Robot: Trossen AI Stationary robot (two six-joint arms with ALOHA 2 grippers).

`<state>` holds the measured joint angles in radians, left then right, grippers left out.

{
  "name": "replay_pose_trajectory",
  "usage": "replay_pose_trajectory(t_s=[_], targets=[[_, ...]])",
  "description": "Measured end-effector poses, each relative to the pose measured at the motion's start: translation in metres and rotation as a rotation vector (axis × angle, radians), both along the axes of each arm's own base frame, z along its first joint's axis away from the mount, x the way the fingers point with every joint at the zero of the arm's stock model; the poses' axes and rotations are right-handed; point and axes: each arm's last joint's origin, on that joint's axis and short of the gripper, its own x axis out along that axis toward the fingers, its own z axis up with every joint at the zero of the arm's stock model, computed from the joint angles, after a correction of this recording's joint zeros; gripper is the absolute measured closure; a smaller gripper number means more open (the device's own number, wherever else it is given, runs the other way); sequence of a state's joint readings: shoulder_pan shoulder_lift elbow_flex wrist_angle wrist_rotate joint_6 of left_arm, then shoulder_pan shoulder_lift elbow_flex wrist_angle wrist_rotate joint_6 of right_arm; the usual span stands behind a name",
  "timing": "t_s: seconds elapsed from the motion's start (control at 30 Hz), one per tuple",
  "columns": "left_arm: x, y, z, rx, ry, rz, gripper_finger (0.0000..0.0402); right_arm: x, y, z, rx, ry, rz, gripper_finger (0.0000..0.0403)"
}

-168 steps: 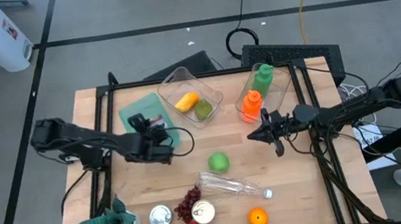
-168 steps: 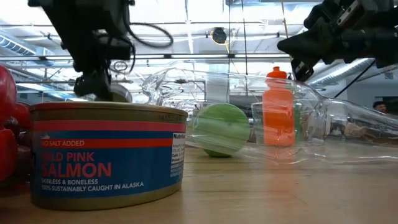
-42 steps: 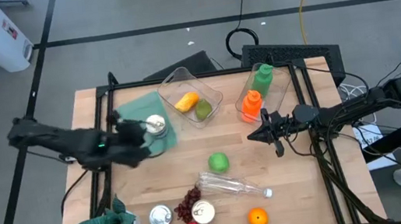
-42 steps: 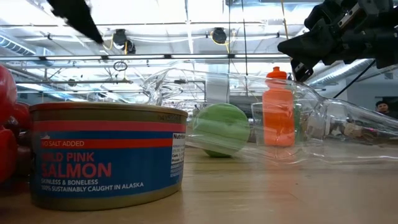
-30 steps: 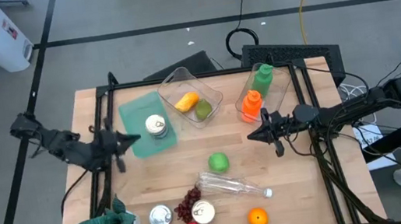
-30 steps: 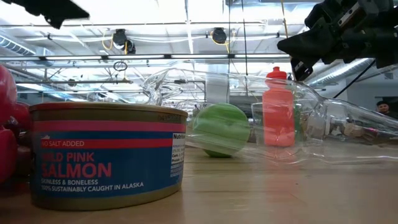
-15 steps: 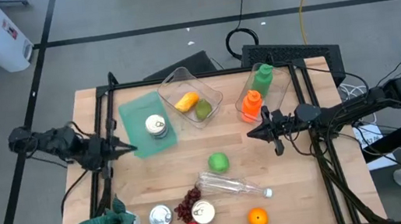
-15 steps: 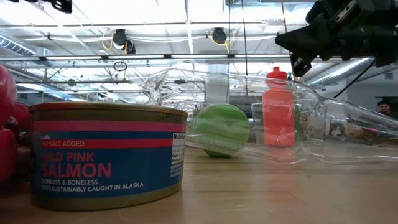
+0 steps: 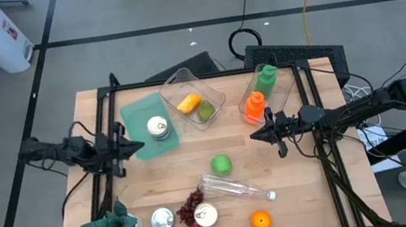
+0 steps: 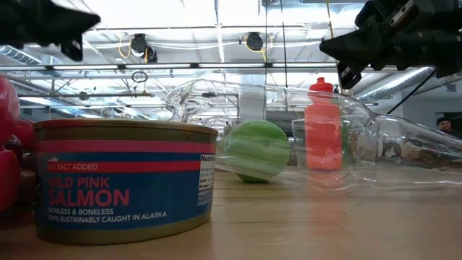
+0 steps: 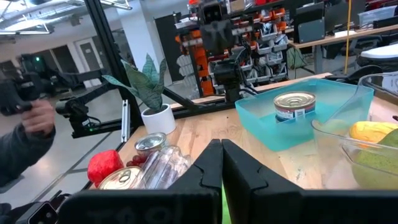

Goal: Pick & Place Food Item
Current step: Put the transparent bottle into the right transparent bin

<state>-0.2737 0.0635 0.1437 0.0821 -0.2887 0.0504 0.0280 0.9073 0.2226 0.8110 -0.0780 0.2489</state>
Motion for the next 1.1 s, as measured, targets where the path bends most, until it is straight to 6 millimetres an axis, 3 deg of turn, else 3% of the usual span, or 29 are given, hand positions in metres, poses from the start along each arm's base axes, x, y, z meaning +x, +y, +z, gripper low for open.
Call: replay_pose_trajectory(t_s=[0.27,0.63,1.1], targets=[[0.008,-0.001,-0.033,0.079,0.011,0.041,0.0399,0.002,0.000,-0.003,-0.008,0.018,-0.003,0.0403],[0.008,0.000,-0.031,0.091,0.010,0.093,0.0399,0.008,-0.001,-0.015,-0.014,0.091,-0.054,0.0403],[0.008,0.000,-0.031,0.094,0.009,0.094,0.0394,0.008,-0.001,-0.012,-0.029,0.058,-0.049,0.0403]])
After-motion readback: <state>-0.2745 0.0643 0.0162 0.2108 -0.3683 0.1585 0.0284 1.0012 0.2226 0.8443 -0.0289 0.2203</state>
